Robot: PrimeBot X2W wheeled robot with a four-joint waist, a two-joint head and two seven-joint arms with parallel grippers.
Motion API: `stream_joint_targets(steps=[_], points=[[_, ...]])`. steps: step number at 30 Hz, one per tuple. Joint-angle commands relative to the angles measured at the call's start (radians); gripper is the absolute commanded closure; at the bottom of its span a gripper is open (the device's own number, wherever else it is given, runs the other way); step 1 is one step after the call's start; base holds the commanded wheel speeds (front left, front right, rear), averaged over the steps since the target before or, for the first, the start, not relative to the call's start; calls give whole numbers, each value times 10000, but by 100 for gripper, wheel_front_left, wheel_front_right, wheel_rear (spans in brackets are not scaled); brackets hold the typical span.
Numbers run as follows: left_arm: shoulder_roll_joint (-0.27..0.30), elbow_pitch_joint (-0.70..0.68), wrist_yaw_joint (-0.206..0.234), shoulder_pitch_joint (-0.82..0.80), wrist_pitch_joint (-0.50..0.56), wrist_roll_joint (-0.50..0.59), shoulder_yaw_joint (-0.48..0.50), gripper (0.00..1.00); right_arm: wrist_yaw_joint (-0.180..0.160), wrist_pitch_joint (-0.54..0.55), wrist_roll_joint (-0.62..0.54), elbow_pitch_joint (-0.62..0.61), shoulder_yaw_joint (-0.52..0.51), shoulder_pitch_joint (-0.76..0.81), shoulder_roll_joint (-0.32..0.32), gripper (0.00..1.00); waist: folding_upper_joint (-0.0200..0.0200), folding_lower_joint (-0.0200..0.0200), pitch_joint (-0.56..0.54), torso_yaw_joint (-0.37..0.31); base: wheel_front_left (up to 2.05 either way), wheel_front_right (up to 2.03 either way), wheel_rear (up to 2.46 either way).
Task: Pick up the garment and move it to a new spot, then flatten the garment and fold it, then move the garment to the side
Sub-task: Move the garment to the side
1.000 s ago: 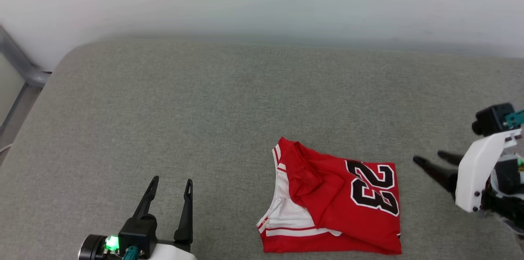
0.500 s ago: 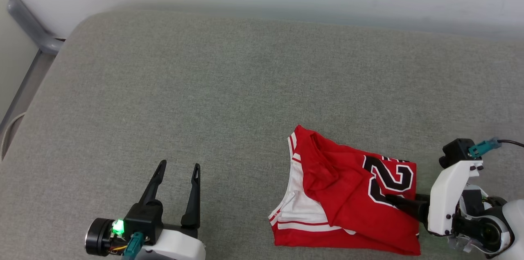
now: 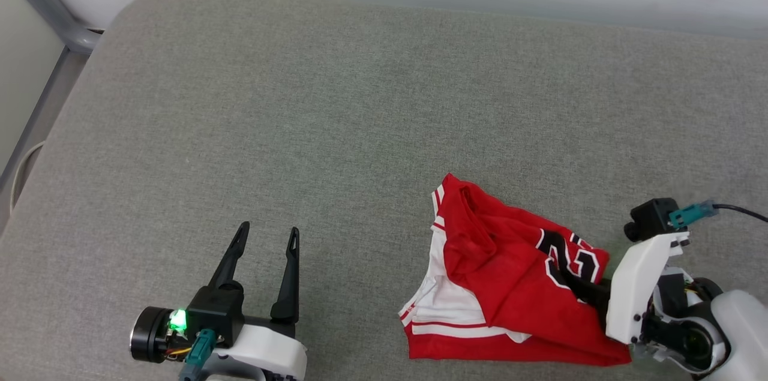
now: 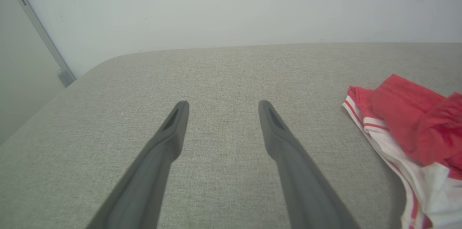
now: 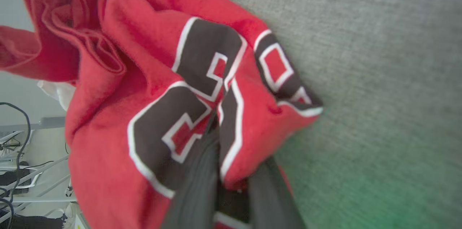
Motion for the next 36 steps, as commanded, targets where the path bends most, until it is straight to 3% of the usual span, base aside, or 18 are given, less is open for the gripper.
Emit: stream_joint_targets(steps=[1,9,21,28,36], points=[[-12,19,39,-24,-22,-35,-3,0,-17,-127,40,57,298,127,75,100,0,0,-36,-49,0,0,0],[-31,-5,91,169,-22,-18,70,0,-15,-1202,41,-728,393,-488,-539,100,0,0,-341,-584,0,0,0],[-5,-263,131,244,-22,63,312,0,-12,-1930,-878,-1712,628,-1115,-1917,100,0,0,-507,-2535,0,0,0],[147,-385,3,-62,-22,136,386,0,-12,-2240,-1016,-1562,314,-1522,-2338,100,0,0,-156,-3418,0,0,0],[228,-629,-15,-345,-22,291,286,0,-14,-2340,-1477,-865,-60,-2141,-2905,100,0,0,433,-3611,0,0,0]])
